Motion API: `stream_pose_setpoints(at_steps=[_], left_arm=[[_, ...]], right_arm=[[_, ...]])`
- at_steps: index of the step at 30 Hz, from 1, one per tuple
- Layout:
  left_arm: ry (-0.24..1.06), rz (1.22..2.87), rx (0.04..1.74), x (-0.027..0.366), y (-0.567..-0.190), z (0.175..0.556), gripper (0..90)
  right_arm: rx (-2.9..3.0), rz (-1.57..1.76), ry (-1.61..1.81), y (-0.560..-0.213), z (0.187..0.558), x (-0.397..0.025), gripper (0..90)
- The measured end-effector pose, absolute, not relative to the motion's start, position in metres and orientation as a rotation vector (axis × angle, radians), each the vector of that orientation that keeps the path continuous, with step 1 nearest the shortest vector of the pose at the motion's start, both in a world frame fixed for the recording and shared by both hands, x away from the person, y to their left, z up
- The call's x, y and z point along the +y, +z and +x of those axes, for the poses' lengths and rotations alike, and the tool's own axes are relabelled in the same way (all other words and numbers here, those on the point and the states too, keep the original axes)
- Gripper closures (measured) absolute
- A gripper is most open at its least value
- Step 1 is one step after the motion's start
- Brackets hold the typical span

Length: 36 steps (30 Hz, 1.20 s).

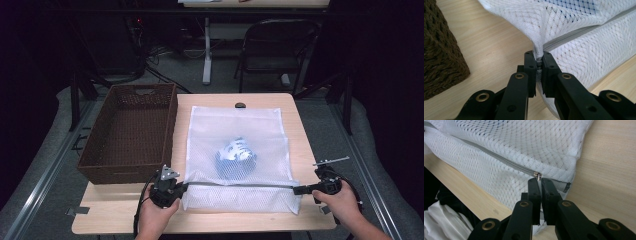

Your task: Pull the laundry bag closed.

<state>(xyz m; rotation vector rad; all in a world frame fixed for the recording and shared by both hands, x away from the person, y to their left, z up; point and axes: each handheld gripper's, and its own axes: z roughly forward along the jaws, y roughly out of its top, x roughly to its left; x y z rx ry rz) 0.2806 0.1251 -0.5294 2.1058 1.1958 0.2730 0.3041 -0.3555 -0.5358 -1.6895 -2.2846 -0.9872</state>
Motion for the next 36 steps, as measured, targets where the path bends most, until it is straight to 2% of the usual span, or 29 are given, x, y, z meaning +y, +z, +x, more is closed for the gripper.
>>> stream_pose_setpoints(at_steps=[18, 36], left_arm=[[0.250, 2.168, 1.192, 0.119, -0.537, 0.278, 83.0], [0.202, 2.207, 1.235, 0.118, -0.557, 0.280, 79.9]], right_arm=[[-2.300, -1.692, -0.971, -0.528, 0.301, -0.358, 86.1], [-2.307, -1.711, -0.923, -0.546, 0.302, -0.358, 85.9]])
